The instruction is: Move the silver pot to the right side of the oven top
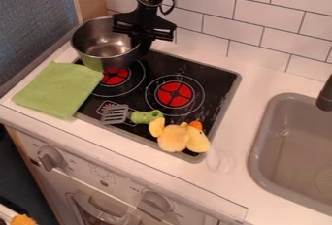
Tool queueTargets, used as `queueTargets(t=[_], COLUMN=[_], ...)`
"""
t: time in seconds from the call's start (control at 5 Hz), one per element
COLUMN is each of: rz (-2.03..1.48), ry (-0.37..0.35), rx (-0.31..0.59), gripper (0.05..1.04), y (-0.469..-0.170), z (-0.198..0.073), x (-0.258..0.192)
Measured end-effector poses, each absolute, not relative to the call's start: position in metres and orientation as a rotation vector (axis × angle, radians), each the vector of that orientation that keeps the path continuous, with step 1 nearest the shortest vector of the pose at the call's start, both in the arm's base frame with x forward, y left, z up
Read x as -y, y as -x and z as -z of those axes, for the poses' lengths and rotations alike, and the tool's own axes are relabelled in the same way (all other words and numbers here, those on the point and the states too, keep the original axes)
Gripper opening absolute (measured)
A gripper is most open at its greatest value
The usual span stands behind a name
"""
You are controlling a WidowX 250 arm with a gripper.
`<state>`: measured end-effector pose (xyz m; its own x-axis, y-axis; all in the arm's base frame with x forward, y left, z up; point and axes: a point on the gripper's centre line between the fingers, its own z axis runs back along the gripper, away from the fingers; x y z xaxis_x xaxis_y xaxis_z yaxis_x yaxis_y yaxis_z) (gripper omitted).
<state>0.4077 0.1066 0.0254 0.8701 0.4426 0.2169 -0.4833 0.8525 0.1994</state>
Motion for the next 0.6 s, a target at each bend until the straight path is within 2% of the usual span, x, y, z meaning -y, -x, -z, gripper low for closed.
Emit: queueTargets(t=[0.6], rz=[-0.460], ry=[-0.269], rx=[0.154], gripper=[0.081], y=[-0.4065], z=[-0.0251], x=[-0.1025])
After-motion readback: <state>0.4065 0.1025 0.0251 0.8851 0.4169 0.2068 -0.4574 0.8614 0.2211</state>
